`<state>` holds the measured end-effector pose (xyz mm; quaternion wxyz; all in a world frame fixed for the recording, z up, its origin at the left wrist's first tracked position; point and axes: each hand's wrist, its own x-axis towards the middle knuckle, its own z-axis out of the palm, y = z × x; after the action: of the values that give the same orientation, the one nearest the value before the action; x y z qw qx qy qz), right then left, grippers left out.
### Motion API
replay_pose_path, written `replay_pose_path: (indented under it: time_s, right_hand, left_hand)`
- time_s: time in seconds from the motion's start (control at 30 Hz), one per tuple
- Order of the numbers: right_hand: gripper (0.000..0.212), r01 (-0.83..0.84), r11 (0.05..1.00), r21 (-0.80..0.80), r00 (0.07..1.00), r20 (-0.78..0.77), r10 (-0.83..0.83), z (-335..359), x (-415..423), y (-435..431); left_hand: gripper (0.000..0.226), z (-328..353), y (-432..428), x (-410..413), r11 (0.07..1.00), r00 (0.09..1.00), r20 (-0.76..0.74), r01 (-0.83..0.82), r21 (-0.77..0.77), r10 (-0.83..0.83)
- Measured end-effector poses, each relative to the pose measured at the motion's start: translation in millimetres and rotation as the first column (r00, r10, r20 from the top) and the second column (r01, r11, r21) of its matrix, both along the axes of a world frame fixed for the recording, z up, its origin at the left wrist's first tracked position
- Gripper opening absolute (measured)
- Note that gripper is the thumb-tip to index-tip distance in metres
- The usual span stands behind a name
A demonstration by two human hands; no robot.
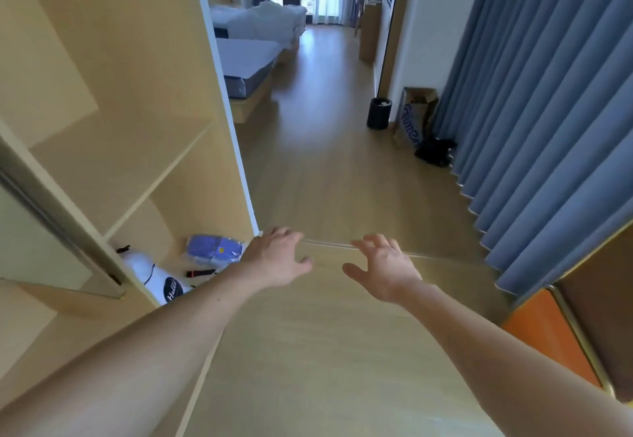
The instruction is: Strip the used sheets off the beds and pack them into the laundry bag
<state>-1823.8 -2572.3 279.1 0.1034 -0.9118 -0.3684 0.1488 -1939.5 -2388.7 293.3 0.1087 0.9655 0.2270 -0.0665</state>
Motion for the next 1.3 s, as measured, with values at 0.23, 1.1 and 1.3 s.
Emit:
replay_pose_path:
  time_s: [0.23,1.1,1.3]
  right_hand:
    - [0.063,0.028,1.0,0.015,0.999,0.022,-0.028,12,124,83]
    - [0.065,0.121,0.989,0.082,0.992,0.029,-0.124,28,610,360]
    - [0.066,0.045,0.998,0.052,0.998,0.036,-0.047,41,732,414]
  left_hand:
    - [0.064,5,85,118,1.0,1.0,0.017,0.013,0.012,-0.014]
    - [0.065,20,380,630,0.989,0.989,0.037,0.144,0.038,-0.145]
    - [0.066,33,434,733,0.998,0.996,0.065,0.059,-0.013,-0.059]
